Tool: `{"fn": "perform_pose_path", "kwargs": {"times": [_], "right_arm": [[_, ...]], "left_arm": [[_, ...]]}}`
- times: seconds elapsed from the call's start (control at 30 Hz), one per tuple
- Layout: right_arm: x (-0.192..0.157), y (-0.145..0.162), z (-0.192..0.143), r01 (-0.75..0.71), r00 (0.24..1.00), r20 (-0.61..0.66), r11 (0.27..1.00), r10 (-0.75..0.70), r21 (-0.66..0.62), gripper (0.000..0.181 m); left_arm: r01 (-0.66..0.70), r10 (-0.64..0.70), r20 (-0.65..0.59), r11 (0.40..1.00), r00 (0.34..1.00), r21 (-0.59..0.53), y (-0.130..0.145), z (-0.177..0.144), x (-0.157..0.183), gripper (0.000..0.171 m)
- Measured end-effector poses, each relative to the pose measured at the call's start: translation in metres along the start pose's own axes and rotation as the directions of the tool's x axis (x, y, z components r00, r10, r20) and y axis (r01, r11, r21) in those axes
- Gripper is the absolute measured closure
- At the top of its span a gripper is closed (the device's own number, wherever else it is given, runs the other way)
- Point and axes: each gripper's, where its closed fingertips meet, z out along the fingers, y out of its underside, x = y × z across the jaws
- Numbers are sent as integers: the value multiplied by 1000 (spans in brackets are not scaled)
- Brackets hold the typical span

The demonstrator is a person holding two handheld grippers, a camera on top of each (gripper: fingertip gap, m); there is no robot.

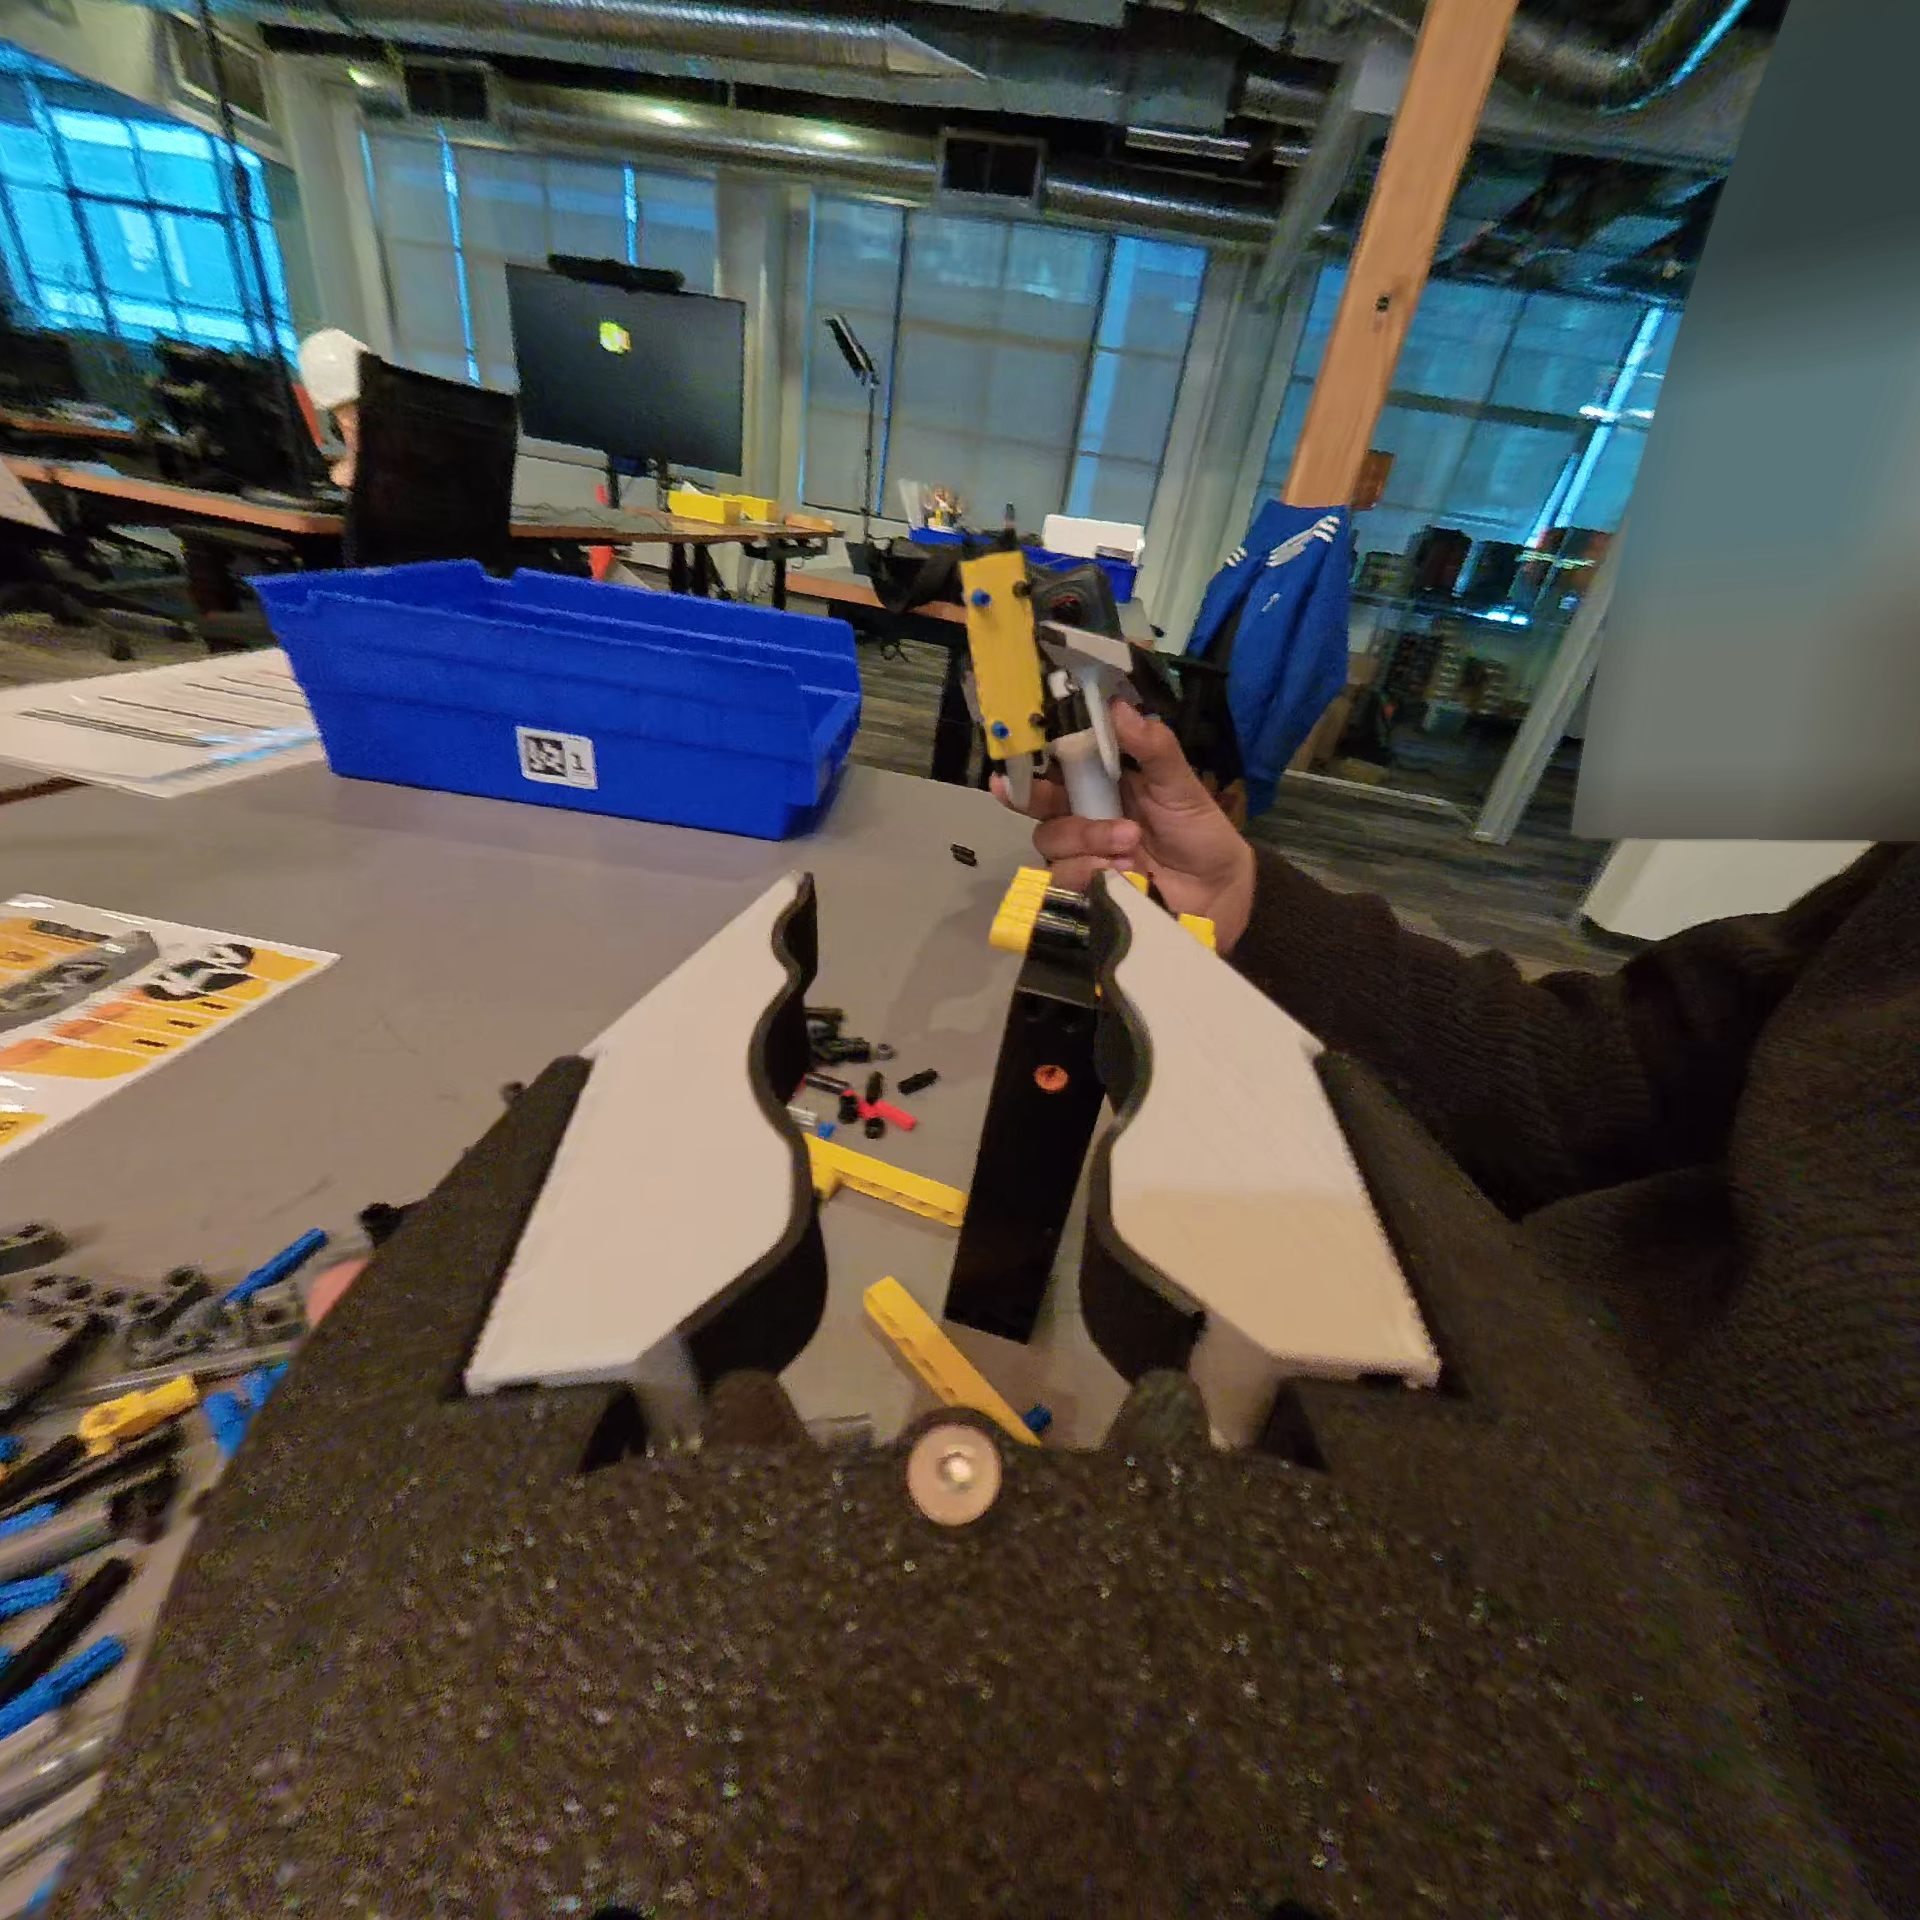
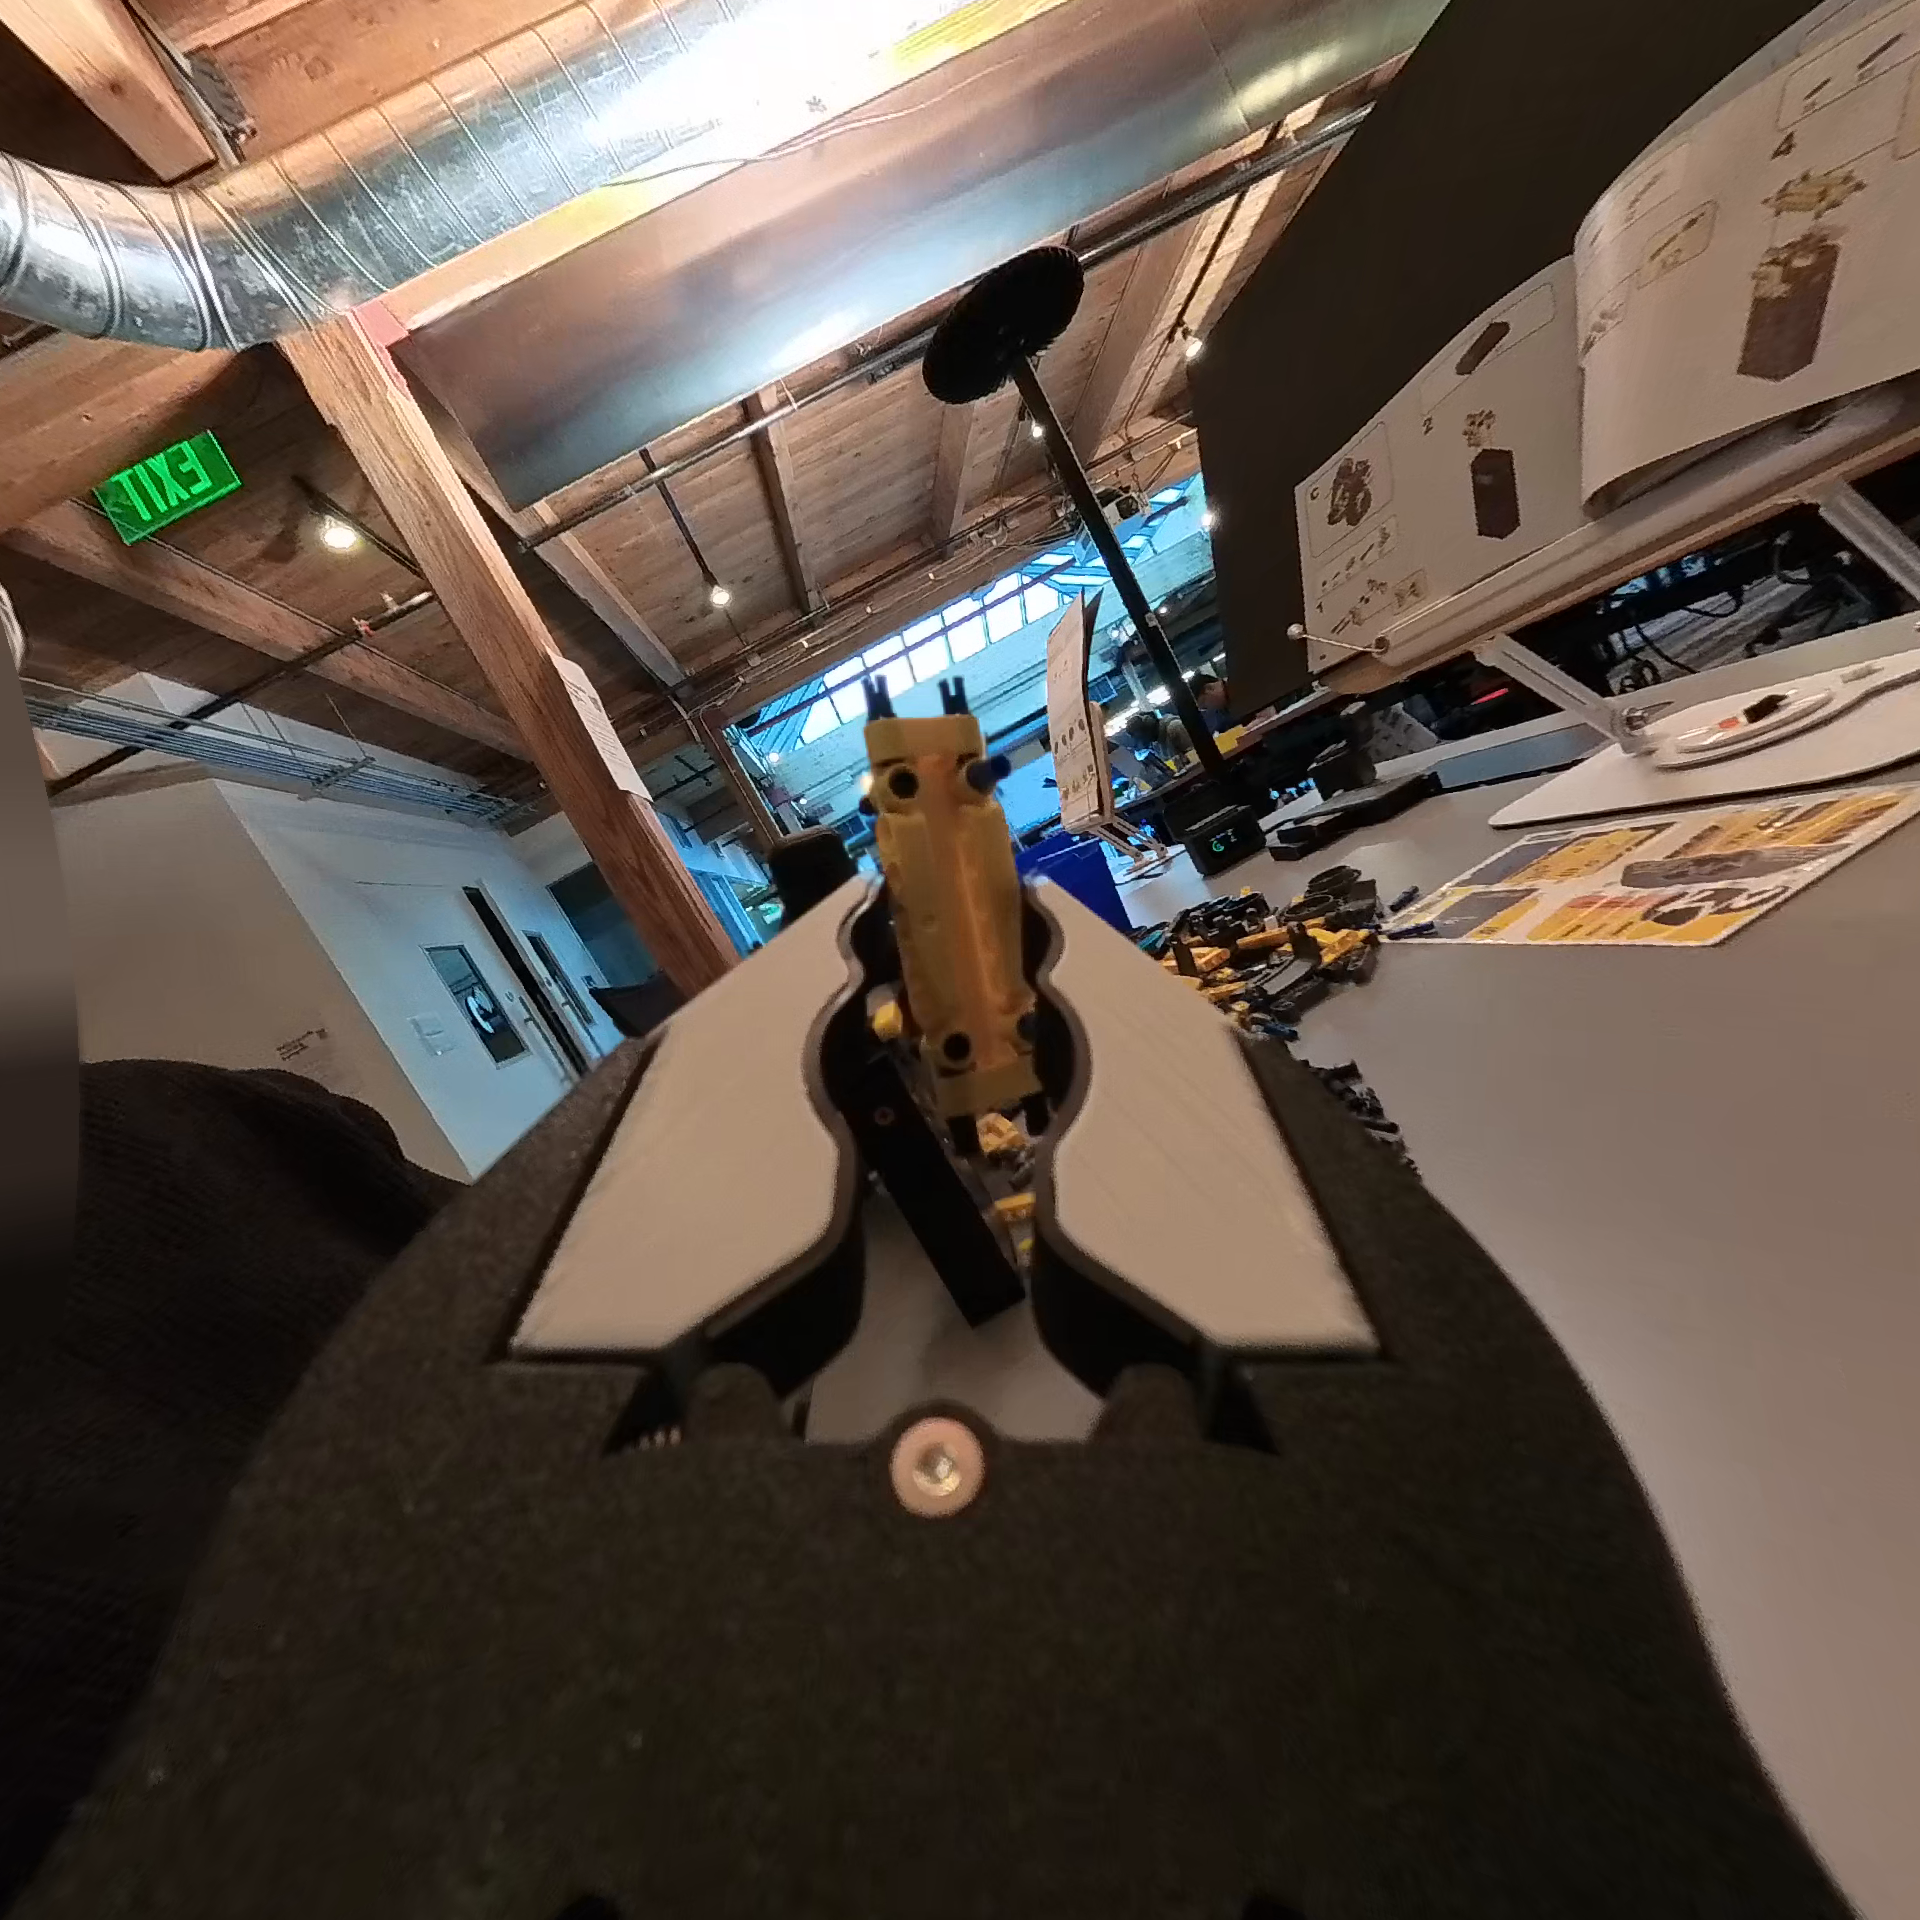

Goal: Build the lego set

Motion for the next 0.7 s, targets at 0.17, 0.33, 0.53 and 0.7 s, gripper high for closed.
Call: {"fn": "perform_pose_path", "kwargs": {"times": [0.17,0.33,0.53,0.7], "right_arm": [[-3,11,6,42,999,-1,997,-42,-68,157],[-24,26,15,40,992,127,989,-21,-144,157],[-53,62,24,110,961,274,944,-22,-312,157],[-64,75,25,124,945,328,922,4,-367,157]], "left_arm": [[-30,27,35,997,999,74,-18,-7,-3,120],[-111,111,-6,993,994,-31,-37,5,12,120],[-248,203,-258,957,944,-153,-60,37,66,120],[-398,234,-412,837,881,-376,-23,61,83,120]]}}
